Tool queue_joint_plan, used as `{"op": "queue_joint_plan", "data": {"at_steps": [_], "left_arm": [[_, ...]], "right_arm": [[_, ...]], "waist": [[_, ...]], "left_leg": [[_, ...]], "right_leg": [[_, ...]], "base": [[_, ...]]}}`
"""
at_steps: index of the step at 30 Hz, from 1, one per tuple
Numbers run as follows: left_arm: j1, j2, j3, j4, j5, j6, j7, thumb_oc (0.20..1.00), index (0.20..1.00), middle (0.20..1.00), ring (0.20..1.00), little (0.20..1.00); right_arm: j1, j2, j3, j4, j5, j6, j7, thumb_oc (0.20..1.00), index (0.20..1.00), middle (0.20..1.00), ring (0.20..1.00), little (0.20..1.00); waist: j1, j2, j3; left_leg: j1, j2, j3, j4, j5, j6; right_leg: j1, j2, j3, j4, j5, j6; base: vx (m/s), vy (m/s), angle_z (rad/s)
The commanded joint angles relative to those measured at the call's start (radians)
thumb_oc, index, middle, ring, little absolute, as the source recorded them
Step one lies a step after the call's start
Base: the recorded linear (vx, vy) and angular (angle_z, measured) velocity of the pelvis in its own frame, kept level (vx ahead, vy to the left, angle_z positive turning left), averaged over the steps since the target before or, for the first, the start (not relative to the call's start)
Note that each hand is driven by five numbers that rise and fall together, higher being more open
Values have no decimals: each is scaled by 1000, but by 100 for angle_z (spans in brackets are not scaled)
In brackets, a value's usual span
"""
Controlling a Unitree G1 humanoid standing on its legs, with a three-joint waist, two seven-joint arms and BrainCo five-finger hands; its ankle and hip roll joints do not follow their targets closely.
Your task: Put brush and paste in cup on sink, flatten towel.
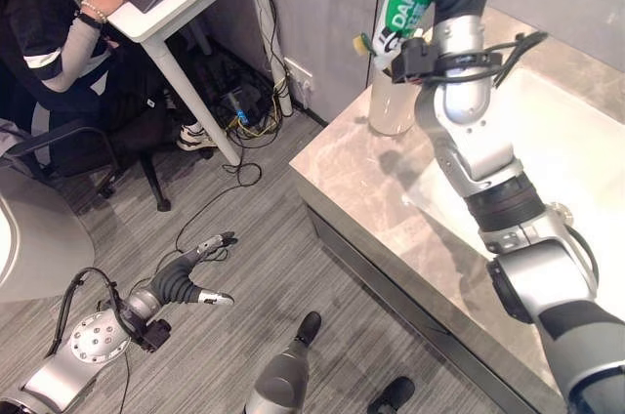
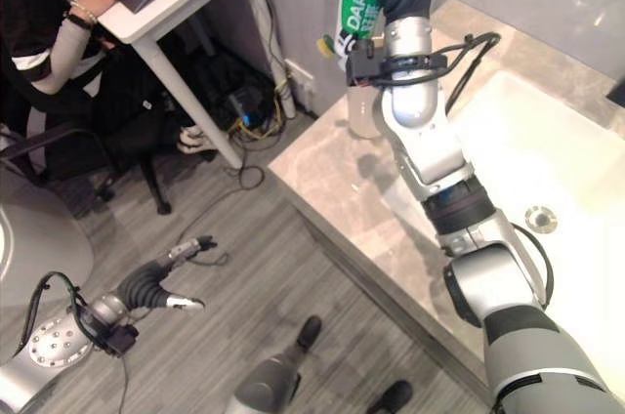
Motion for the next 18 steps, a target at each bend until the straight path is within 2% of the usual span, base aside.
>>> {"op": "queue_joint_plan", "data": {"at_steps": [1,13,18], "left_arm": [[23,50,-24,-18,-34,-46,-1,1000,1000,1000,1000,1000],[23,27,-52,18,-17,-56,-1,1000,1000,1000,1000,1000],[27,23,-60,21,-27,-59,-5,1000,1000,1000,1000,1000]], "right_arm": [[-116,-31,1,-20,-22,-47,-24,200,200,200,200,200],[-107,-75,29,-16,-143,-19,-44,200,200,200,200,200],[-96,-84,15,-13,-141,-25,-53,200,200,200,200,200]], "waist": [[6,-54,-40],[7,-35,-16],[15,-28,-11]], "left_leg": [[-51,-26,-7,-33,45,4],[-77,-30,-3,-33,49,8],[-93,-34,-6,-33,53,8]], "right_leg": [[101,-102,48,1,66,88],[73,-110,56,1,73,93],[63,-114,50,1,74,94]], "base": [[10,33,2],[1,3,0],[0,0,0]]}}
